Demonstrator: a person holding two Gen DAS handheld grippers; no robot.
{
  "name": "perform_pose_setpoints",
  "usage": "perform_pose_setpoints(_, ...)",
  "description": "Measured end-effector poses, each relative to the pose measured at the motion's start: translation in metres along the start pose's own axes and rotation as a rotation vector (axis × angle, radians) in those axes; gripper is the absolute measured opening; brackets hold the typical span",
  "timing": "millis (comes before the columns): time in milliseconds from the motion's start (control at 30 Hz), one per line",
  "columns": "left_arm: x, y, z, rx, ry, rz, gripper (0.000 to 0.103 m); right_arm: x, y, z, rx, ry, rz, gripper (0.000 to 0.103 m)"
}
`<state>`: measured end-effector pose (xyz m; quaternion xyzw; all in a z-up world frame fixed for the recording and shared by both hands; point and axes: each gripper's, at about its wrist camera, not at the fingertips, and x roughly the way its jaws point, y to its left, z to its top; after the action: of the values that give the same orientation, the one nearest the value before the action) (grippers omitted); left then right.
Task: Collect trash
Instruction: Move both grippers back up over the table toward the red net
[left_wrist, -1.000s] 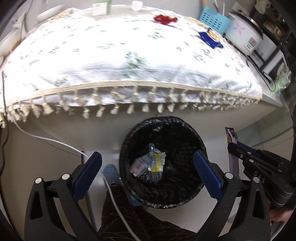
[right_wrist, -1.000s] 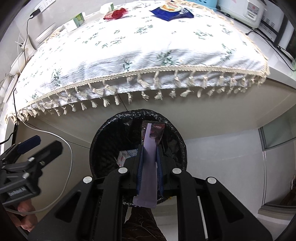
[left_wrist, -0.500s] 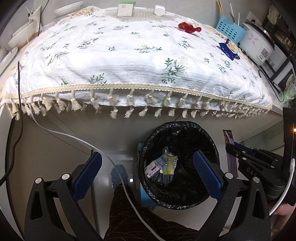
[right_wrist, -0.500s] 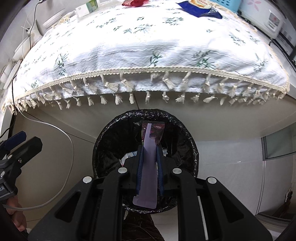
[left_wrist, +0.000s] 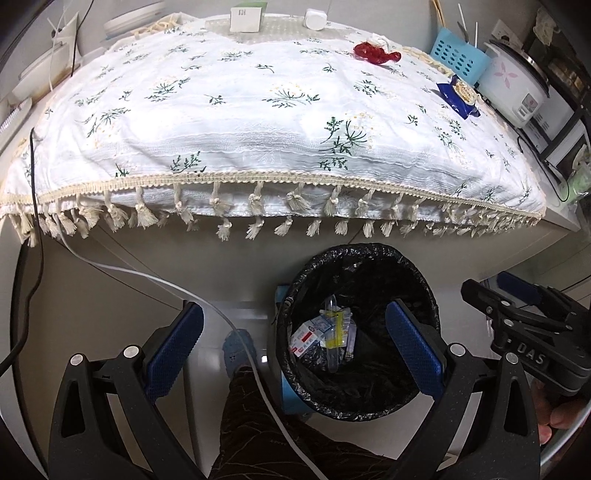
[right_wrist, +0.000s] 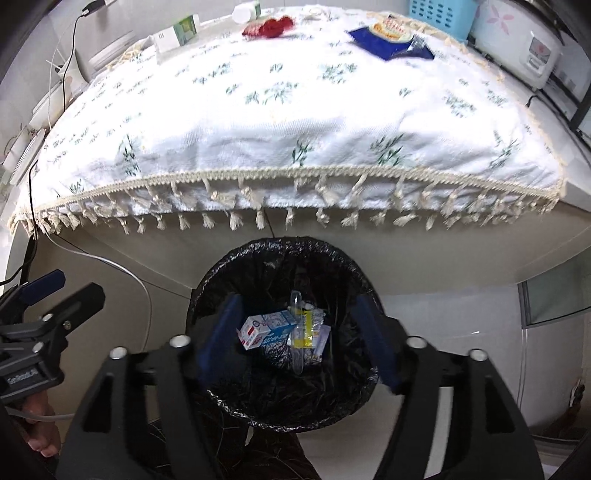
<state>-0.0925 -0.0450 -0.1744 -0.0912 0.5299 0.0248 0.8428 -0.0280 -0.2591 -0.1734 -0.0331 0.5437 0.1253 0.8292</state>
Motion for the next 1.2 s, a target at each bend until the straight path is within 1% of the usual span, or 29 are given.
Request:
perform_pose_setpoints(67,-0.003,-0.001,0.003,-0.007,-0.001,-0.009,0.097,-0.009,-0.002,0.001,0.004,-0.015,-0.008,0.08)
perform_pose_setpoints(133,-0.009,-0.002,0.008,-0.009,-0.005,-0.016,0.097,-0.019,-0.004,0.004,0.006,-0.031,-0.028,0.087)
perform_pose_setpoints(267,-0.027,-0.007,0.018,0.005,-0.034,-0.022,0.097,-0.041,-0.01,0.011,0.014,-0.071,-0.051,0.092)
perform_pose_setpoints(400,-0.045,-0.012,0.027,0.015,-0.057,-0.034,0.097,-0.062,-0.015,0.02,0.02,-0.113,-0.06,0.093)
perform_pose_setpoints(500,-0.057,-0.015,0.033,0.019,-0.068,-0.06,0.097,-0.074,-0.017,0.025,0.034,-0.136,-0.062,0.094)
perform_pose_setpoints(700,-0.071,-0.018,0.041,0.024,-0.081,-0.064,0.097,-0.098,-0.021,0.033,0.042,-0.176,-0.063,0.095)
perform_pose_setpoints(1033,-0.085,-0.019,0.059,0.036,-0.1,-0.061,0.097,-0.119,-0.029,0.048,0.059,-0.222,-0.065,0.095)
perform_pose_setpoints(1200,-0.092,-0.023,0.07,0.057,-0.124,-0.064,0.097,-0.13,-0.031,0.058,0.055,-0.245,-0.076,0.095)
